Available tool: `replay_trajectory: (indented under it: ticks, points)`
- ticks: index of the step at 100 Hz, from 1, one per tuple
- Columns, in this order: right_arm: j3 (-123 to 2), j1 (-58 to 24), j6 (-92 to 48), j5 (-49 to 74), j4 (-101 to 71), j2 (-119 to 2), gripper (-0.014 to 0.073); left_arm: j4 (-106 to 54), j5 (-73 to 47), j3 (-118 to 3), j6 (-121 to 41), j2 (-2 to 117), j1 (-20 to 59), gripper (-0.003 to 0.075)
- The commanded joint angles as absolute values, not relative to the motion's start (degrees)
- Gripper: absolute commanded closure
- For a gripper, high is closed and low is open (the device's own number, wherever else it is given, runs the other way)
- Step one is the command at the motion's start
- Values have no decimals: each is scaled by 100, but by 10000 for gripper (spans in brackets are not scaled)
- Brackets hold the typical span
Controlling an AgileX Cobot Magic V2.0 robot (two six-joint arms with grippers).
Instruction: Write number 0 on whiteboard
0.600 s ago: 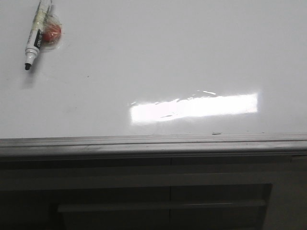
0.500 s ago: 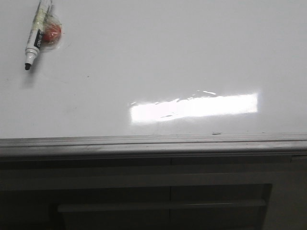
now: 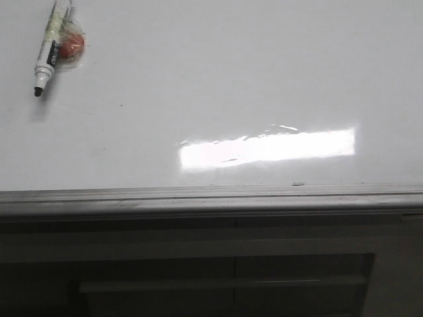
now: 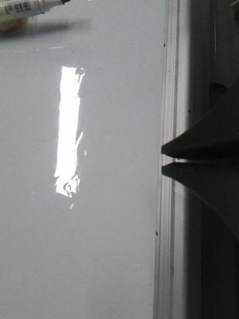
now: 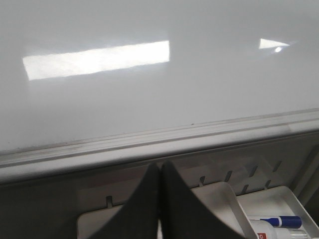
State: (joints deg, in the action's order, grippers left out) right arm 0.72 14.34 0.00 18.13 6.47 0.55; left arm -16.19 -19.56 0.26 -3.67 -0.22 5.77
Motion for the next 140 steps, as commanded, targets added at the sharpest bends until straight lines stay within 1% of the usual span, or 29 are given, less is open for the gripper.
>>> replay_trajectory:
  ticks: [1,24,37,42,52,57,63,70,78,90,98,108,115,122,127,130,134,135,136,140]
  points:
    - [139,1464,0,1676,674,171,662,-1703,-1702,211,-319,-181,564,740]
    - [139,1464,0,1676,674,171,662,-1646,-1702,211,-319,-181,564,740]
    - [139,1464,0,1657,674,171,662,-914,-1702,211,-376,-181,564,740]
    - [139,1464,0,1554,674,171,662,-956,-1702,211,-363,-181,564,740]
    - [139,1464,0,848,741,171,662,-2105,-1510,211,-319,-181,575,740]
    - [139,1464,0,311,568,171,662,-3464,-1331,202,-319,-181,575,740]
    - [139,1464,91,-483,-46,171,662,-4445,-1223,202,-319,-181,575,740]
    - [139,1464,199,-957,-744,171,662,-4901,-1082,202,-319,-181,575,740]
    - [139,1464,266,-955,-1374,171,662,-5328,-994,202,-319,-181,575,740]
    - [22,1440,669,-617,-1591,171,662,-5935,-918,202,-319,-181,575,740]
    - [-321,1384,822,-109,-1591,171,662,-5908,-934,67,-447,-181,575,740]
    - [-1050,1219,745,796,-1591,81,662,-5844,-1149,-293,-1382,-129,596,740]
    - [-1569,1028,214,1498,-1591,-107,662,-5638,-1384,-679,-1994,55,596,740]
    - [-2052,770,-619,2139,-1591,-362,657,-5150,-1798,-1130,-2495,398,596,739]
    - [-2330,565,-1166,2474,-1591,-572,634,-4701,-2056,-1451,-2534,735,596,738]
    - [-2468,449,-1335,2678,-1591,-722,603,-4427,-2204,-1672,-2534,958,596,734]
    - [-2634,285,-1479,2847,-1591,-869,559,-4222,-2419,-1877,-2534,1323,596,708]
    - [-2679,232,-1497,2901,-1591,-956,526,-4142,-2486,-1955,-2534,1452,596,686]
    - [-2697,207,-1497,2926,-1591,-956,526,-4122,-2516,-2031,-2534,1517,596,678]
    - [-2773,80,-1509,3033,-1591,-1124,452,-4058,-2661,-2217,-2534,1840,596,638]
